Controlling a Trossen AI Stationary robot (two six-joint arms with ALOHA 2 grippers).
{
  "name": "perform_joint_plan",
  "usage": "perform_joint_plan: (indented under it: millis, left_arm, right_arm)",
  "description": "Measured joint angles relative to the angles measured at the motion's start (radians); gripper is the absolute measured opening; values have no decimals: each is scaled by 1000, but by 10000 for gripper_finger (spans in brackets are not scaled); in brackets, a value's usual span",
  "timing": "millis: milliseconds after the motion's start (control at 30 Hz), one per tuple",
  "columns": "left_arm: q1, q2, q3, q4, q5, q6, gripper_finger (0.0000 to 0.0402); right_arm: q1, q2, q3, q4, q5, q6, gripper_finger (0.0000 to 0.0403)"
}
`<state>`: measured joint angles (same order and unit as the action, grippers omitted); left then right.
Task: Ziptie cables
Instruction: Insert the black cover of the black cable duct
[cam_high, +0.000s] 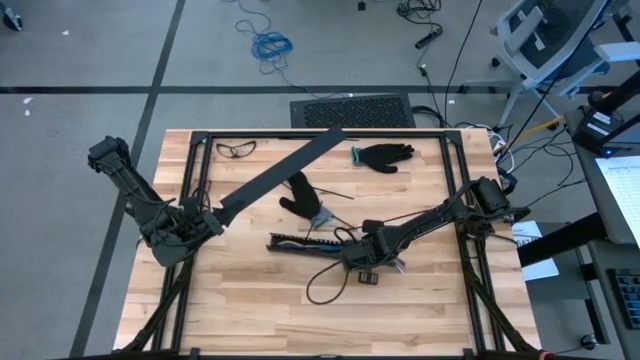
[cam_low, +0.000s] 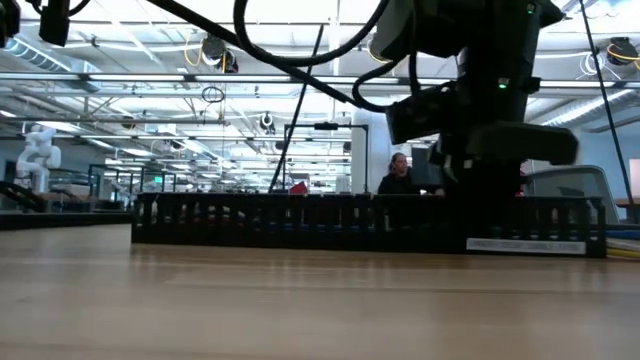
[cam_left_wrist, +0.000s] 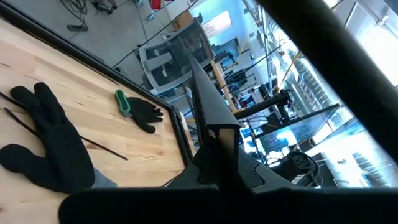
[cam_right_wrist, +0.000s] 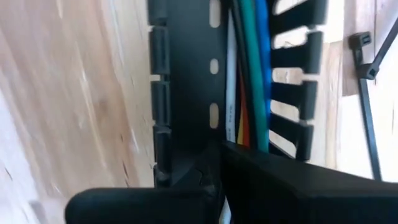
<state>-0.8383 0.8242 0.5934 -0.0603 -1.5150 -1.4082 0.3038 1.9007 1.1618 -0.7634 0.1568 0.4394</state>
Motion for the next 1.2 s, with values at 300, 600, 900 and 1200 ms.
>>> perform_joint_plan:
  millis: [300, 600, 900, 1200]
  left_arm:
    - [0, 0, 0, 16, 0, 0, 4]
    - [0, 0, 0, 26, 0, -1, 4]
    - [0, 0, 0, 25, 0, 0, 4]
    - [0, 0, 0, 25, -5, 0, 4]
  right_arm:
    - [2, -3, -2, -33, -3, -207, 0]
    - [2, -8, -2, -23, -18, -413, 0]
    - [43, -27, -5, -9, -95, -536, 0]
    - [15, -28, -6, -30, -60, -509, 0]
